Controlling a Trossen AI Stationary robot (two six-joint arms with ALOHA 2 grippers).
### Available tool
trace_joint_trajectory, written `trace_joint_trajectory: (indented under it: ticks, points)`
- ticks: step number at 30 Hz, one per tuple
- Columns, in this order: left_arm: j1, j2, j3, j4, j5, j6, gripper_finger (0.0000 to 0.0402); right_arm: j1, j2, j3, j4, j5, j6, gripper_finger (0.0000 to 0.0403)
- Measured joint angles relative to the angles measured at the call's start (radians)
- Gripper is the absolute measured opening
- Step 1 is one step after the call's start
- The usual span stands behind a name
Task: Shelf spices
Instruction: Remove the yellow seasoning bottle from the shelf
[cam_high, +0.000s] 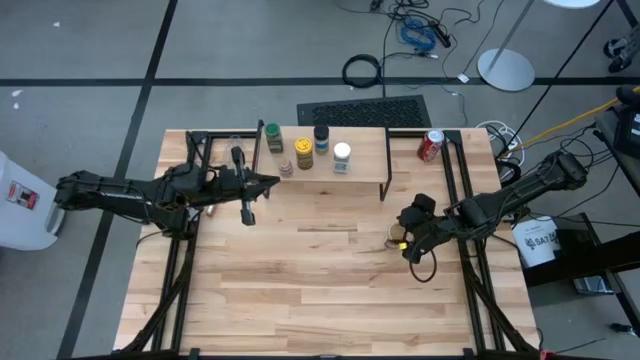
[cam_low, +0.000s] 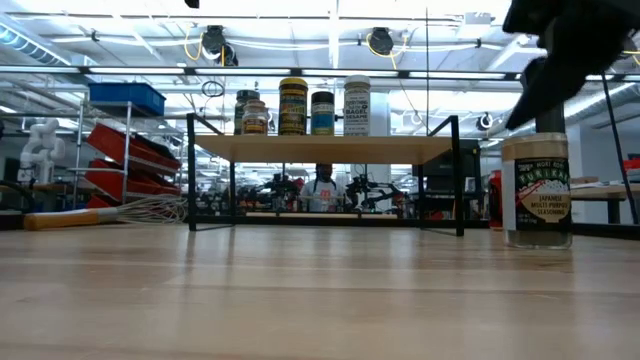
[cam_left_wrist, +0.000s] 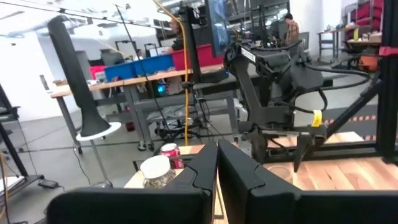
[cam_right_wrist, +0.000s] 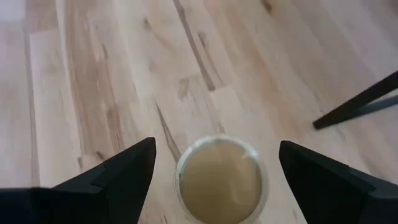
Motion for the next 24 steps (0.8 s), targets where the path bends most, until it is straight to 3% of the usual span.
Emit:
trace_joint_trajectory:
  ticks: [7, 17, 20, 24]
  points:
    - [0.005, 0.000, 0.000, 0.011, -0.030, -0.006, 0.0040, 0.000, 0.000, 0.107, -0.060, 0.016, -0.038, 0.0329]
    - [0.138, 0.017, 0.080, -0.088, -0.031, -0.095, 0.0215, 0.000, 0.000, 0.257, -0.059, 0.012, -0.146, 0.0329]
    - [0.197, 0.054, 0.150, -0.198, 0.020, -0.151, 0.0236, 0.000, 0.000, 0.297, -0.057, 0.012, -0.181, 0.0329]
    - [0.216, 0.097, 0.159, -0.212, 0.060, -0.159, 0.0240, 0.000, 0.000, 0.325, -0.056, 0.008, -0.183, 0.0329]
